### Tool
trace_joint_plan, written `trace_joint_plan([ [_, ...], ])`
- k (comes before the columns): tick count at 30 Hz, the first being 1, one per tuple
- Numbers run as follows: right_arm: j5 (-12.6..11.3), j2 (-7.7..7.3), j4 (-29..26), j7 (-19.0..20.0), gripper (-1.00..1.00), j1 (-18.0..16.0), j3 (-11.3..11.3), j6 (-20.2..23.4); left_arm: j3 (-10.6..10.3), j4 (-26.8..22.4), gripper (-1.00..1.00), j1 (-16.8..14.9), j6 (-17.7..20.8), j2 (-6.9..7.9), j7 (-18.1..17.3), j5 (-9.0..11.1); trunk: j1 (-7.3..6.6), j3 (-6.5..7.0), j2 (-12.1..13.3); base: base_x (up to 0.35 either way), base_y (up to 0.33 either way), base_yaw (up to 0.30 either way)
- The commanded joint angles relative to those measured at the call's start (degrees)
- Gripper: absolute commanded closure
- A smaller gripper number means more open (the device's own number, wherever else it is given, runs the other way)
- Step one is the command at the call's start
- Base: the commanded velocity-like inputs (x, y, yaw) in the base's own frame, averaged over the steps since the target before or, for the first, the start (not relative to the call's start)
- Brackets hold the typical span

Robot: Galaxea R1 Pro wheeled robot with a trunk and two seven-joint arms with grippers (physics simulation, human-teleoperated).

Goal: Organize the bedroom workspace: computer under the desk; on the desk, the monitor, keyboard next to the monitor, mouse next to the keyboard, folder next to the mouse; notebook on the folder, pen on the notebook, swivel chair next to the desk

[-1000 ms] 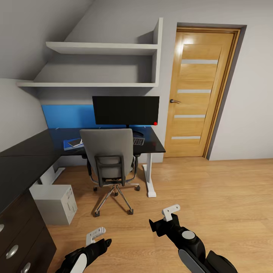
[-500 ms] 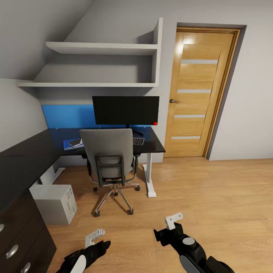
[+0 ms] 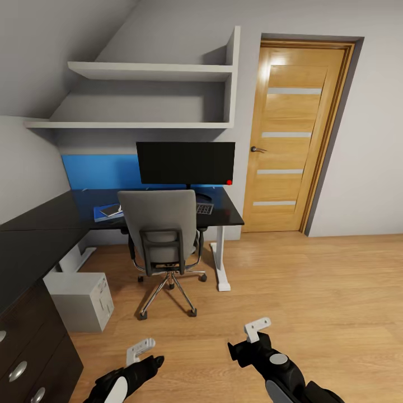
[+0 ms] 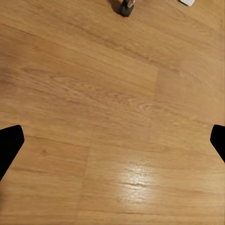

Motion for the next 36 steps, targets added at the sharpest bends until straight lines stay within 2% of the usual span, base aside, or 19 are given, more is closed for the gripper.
trace_joint_plan([
  [1, -0.56, -0.05, -0.09, -0.60, -1.00, -0.08, 0.18, 0.05, -0.14, -0.11, -1.00, -0.03, 0.16, 0.04, 0.41, 0.63, -0.01, -0.06, -0.03, 0.000, 0.000, 0.000],
  [36, -0.56, -0.02, -0.06, -0.66, -1.00, -0.06, 0.19, 0.05, -0.06, -0.17, -1.00, -0.03, 0.17, 0.15, 0.80, 0.41, -0.01, -0.06, -0.03, 0.000, 0.000, 0.000],
])
